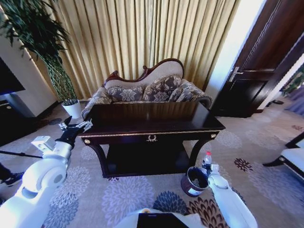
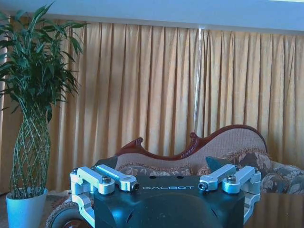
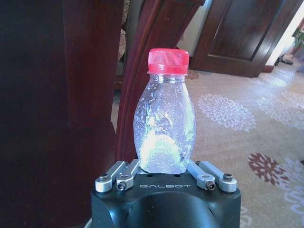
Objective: Move to the front of the table and place the trash on the table into the trash bin.
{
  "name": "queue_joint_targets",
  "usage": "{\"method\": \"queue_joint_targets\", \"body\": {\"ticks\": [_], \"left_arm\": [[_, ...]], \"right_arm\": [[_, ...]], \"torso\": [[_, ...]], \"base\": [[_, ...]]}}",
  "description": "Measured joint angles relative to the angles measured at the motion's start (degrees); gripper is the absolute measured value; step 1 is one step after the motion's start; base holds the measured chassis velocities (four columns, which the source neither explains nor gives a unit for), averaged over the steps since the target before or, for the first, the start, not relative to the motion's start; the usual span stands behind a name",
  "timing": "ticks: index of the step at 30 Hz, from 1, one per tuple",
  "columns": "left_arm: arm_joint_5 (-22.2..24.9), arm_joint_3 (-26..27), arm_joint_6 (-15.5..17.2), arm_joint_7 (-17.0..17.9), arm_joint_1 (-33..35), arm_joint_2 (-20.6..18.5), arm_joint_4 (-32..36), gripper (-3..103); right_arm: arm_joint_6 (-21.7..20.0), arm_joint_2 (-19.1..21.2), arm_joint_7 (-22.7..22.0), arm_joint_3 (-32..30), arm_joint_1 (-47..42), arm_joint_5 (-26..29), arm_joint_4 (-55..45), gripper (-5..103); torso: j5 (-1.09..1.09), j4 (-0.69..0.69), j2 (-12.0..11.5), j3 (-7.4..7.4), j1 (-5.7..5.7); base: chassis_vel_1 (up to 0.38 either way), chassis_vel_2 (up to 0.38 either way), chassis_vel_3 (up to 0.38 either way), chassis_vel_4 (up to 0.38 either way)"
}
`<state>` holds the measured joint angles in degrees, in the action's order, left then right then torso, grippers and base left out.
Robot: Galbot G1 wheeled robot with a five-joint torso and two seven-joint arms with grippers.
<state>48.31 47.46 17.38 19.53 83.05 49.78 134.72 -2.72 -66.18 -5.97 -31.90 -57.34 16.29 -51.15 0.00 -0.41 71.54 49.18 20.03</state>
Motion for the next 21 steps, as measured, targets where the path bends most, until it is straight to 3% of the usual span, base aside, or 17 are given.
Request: {"method": "queue_joint_targets", "body": {"ticks": [2, 8, 12, 14, 17, 21], "left_arm": [[0.0, 0.4, -0.1, 0.0, 0.4, -0.1, 0.5, 100], [0.3, 1.1, -0.1, -0.2, 0.7, -0.7, 0.8, 100], [0.3, 1.0, -0.7, -0.3, 0.5, -0.8, 0.4, 100], [0.3, 0.9, -0.9, -0.4, 0.6, -0.8, 0.4, 100], [0.3, 0.8, -1.1, -0.5, 0.5, -0.9, 0.4, 100], [0.3, 0.7, -1.2, -0.5, 0.3, -1.2, 0.3, 100]], "right_arm": [[2.2, -1.0, -0.3, 0.1, 2.7, -1.9, 3.8, 21], [3.3, -2.4, -1.1, -0.2, 4.0, -4.3, 5.9, 36], [3.3, -2.7, -1.4, -0.3, 3.0, -4.3, 4.2, 57], [3.3, -2.7, -1.4, -0.4, 2.8, -4.3, 4.0, 57], [3.3, -2.7, -1.7, -0.6, 2.6, -4.3, 3.6, 74], [3.2, -2.6, -1.8, -0.7, 2.2, -4.2, 3.0, 84]], "torso": [[0.00, 0.02, 0.0, 0.01, 0.01], [0.01, -0.02, 0.0, 0.01, 0.01], [0.00, -0.02, 0.0, 0.00, 0.00], [0.00, -0.02, 0.0, 0.00, 0.00], [0.00, -0.02, 0.0, 0.00, 0.00], [0.00, -0.02, 0.0, 0.00, 0.00]], "base": [[0.000, 0.000, 0.000, 0.000], [0.000, 0.000, 0.000, 0.000], [0.000, 0.000, 0.000, 0.000], [0.000, 0.000, 0.000, 0.000], [0.000, 0.000, 0.000, 0.000], [0.000, 0.000, 0.000, 0.000]]}}
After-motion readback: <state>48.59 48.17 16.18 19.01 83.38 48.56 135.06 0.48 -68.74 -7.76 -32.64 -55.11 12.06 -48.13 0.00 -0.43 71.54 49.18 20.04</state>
